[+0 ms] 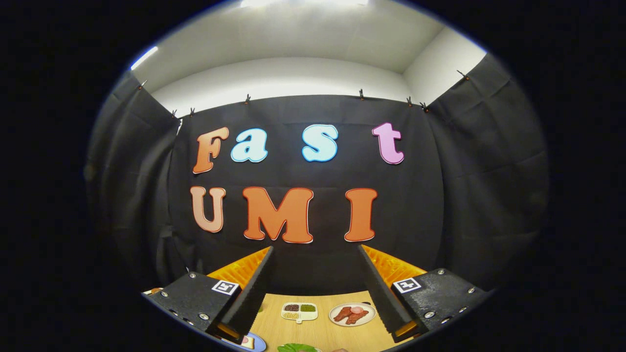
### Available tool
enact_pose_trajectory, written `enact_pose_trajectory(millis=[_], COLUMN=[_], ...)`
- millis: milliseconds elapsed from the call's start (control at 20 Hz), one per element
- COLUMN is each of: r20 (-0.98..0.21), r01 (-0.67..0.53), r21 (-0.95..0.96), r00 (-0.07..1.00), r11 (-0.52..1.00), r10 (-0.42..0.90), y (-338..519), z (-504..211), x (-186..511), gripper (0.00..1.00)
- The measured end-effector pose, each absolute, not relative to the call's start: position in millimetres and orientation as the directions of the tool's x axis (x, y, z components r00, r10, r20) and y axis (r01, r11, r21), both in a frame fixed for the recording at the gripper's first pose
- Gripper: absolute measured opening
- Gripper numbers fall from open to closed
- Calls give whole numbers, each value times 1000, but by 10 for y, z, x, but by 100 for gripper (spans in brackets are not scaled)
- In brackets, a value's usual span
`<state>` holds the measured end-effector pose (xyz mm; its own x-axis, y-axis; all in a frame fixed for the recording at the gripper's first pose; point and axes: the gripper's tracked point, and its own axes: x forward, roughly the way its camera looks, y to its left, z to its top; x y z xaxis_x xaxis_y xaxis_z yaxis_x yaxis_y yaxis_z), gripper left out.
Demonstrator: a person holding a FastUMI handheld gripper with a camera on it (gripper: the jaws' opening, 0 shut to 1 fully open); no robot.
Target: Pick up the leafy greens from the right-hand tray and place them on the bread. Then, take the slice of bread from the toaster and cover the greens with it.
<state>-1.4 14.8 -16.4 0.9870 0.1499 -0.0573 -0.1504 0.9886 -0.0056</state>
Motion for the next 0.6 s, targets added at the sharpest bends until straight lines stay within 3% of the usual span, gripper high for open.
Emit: enact_pose_trajectory(millis=[600], r20=[-271], r01=[-223], r21=[-11], r00=[939], r11=[975], r10=[212], y=[393], z=[-1152], x=[75], gripper=[99])
